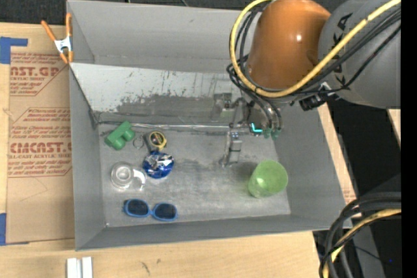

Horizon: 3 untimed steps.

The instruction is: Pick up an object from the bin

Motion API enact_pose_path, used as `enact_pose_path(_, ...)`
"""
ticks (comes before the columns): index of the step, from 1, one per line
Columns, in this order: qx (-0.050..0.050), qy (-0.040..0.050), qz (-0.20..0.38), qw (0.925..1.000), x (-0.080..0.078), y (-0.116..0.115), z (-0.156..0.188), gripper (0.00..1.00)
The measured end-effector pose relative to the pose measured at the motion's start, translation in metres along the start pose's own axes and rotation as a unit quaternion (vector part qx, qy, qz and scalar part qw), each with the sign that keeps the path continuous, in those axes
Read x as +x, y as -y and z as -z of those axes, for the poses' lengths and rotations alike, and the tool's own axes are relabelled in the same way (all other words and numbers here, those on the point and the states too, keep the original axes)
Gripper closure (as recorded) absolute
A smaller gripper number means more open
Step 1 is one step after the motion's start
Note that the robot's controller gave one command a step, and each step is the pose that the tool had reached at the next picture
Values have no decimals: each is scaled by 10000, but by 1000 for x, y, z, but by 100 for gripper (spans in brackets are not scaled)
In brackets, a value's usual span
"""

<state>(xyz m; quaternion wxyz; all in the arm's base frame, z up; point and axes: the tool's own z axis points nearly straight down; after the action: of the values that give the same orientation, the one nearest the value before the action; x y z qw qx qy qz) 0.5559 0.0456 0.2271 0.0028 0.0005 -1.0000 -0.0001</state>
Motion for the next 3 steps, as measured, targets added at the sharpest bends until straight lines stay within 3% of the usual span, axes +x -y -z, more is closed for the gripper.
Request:
enact_pose_path(1,12,22,1774,9841,41,96,-25,0)
enact_pose_path(2,-2,-24,2825,9593,40,121,-138,0)
enact_pose_path(3,0,36,2847,9586,14,193,-149,0)
